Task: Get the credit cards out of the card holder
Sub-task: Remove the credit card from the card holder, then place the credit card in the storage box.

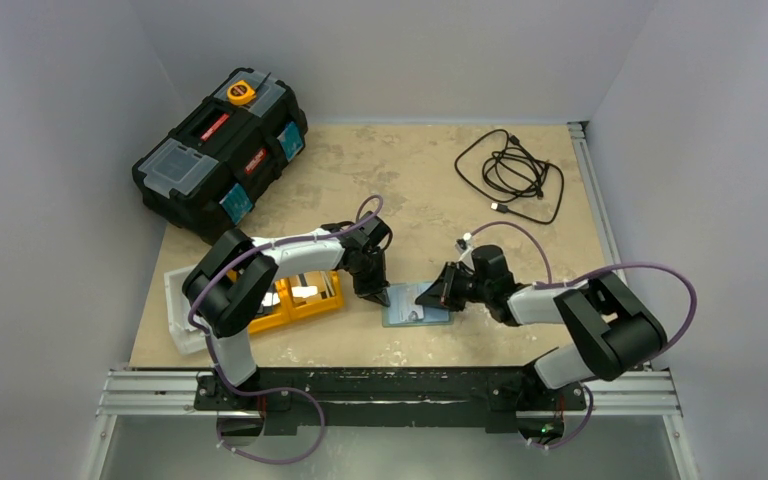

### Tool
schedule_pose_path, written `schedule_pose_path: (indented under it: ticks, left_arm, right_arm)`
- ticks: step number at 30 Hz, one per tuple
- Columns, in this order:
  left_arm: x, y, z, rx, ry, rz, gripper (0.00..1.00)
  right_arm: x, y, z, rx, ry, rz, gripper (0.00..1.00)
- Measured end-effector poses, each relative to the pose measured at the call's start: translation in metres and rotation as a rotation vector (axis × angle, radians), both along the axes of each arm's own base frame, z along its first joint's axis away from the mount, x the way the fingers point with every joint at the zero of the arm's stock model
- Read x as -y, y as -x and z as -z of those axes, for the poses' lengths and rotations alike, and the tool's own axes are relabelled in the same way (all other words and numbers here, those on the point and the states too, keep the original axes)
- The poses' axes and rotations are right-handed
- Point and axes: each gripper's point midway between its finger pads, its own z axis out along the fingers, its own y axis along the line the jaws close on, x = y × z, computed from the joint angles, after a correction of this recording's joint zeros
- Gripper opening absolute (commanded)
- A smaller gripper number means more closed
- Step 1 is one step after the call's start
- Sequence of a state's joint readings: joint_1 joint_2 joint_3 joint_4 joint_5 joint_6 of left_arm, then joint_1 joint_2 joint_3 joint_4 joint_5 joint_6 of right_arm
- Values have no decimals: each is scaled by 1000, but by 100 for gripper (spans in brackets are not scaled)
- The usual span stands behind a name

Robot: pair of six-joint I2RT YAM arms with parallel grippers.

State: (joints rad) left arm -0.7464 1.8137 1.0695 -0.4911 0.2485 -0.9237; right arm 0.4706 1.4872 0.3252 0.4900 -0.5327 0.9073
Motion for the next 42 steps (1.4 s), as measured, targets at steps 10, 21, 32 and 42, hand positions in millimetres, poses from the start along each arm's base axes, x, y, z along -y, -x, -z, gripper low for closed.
schedule_pose_path:
  ticks: [10, 21, 32, 42]
  left_arm:
    - [0, 0, 0, 1, -1, 0, 0]
    - [-1, -1, -1, 6, -7, 6, 0]
    - [-6, -6, -15, 60, -28, 53, 49]
    - [4, -17, -121, 258, 252, 79, 60]
  right_arm:
    - [20, -5, -8, 23, 51, 51, 0]
    - [37, -4, -15, 50, 116, 90, 0]
    - [41, -9, -37, 81, 130, 103, 0]
    - [21, -23, -92, 154, 15, 64, 0]
